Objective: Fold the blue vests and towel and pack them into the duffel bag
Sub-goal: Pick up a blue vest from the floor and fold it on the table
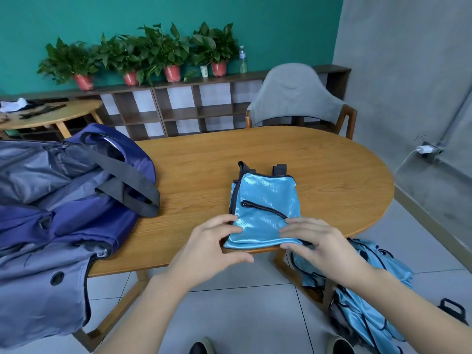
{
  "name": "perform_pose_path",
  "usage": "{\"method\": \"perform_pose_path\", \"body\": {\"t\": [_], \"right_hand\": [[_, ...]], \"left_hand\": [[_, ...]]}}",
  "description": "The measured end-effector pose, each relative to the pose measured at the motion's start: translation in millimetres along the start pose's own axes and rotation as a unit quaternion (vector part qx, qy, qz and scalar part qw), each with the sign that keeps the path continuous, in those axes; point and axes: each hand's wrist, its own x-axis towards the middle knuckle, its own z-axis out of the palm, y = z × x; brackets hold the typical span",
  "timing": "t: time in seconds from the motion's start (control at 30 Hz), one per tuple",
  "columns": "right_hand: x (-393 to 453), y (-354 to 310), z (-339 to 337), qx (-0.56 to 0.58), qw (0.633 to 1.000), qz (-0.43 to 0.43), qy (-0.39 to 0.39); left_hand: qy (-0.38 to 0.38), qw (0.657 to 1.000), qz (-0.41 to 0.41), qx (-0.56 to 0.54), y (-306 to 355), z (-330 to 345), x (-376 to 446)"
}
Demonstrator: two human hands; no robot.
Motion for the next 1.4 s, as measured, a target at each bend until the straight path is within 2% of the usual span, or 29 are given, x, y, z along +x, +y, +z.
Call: {"method": "perform_pose_path", "body": {"t": [0.17, 0.23, 0.4, 0.53, 0.7, 0.8, 0.9, 1.0, 1.07, 1.13, 1.27, 1.4], "right_hand": [[3, -11, -12, 0.09, 0.992, 0.081, 0.033], [7, -16, -18, 0.11, 0.989, 0.094, 0.037], [19, -20, -33, 0.15, 0.979, 0.111, 0.081], [39, -12, -39, 0.18, 0.965, 0.147, 0.121], [68, 8, -34, 0.177, 0.956, 0.193, 0.132], [84, 24, -26, 0.144, 0.958, 0.214, 0.125], [95, 45, -15, 0.085, 0.965, 0.238, 0.074], [97, 57, -7, 0.032, 0.969, 0.244, 0.036], [99, 57, -6, 0.023, 0.971, 0.236, 0.037], [100, 57, -8, 0.017, 0.972, 0.228, 0.049], [98, 52, -12, 0.034, 0.967, 0.238, 0.089], [92, 44, -15, -0.037, 0.958, 0.254, 0.129]], "left_hand": [[0.126, 0.99, 0.063, -0.016, 6, 6, 3], [0.163, 0.983, 0.065, -0.049, 13, 6, 4], [0.137, 0.98, 0.002, -0.142, 33, 3, 10], [0.154, 0.972, -0.005, -0.178, 35, 9, 29], [0.178, 0.962, -0.039, -0.204, 31, 10, 69], [0.184, 0.967, -0.073, -0.162, 24, 14, 90], [0.157, 0.983, -0.074, -0.062, 11, 17, 101], [0.114, 0.993, 0.008, 0.017, 1, 19, 107], [0.077, 0.993, 0.077, 0.044, -4, 20, 110], [0.043, 0.993, 0.102, 0.043, -7, 24, 110], [0.03, 0.996, 0.051, 0.061, -2, 26, 104], [0.06, 0.971, -0.05, 0.225, 22, 21, 94]]}}
